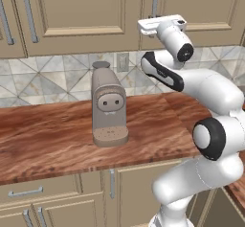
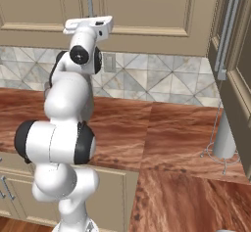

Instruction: Get the candle and the beer from the cabinet and move them to the dining counter.

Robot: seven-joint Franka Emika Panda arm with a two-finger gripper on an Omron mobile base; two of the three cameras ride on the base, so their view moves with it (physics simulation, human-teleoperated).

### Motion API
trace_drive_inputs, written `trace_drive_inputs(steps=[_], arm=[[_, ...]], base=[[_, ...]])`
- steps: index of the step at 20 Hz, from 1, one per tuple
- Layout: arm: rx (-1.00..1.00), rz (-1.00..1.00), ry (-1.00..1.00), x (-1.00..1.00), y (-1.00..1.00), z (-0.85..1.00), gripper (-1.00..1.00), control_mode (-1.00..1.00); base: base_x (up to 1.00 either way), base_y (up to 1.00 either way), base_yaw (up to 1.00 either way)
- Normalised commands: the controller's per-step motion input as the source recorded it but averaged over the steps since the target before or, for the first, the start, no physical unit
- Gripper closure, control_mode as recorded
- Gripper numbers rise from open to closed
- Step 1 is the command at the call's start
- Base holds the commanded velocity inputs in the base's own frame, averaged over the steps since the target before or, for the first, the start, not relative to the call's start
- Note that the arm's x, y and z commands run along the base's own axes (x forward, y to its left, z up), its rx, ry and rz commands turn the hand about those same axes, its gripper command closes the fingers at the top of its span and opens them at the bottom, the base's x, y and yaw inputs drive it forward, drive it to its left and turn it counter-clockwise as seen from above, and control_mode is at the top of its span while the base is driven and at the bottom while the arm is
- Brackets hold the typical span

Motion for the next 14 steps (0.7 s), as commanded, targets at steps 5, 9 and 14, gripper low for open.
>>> trace_drive_inputs(steps=[5,9,14], arm=[[0.0,-0.15,0.0,0.0,-0.21,0.26,1.0,-1.0],[0.0,-0.21,0.0,-0.15,-0.55,0.36,1.0,-1.0],[0.01,-0.24,0.0,-0.4,-0.68,0.35,1.0,-1.0]], base=[[0.0,0.0,0.0],[0.0,0.0,0.0],[0.0,0.0,0.0]])
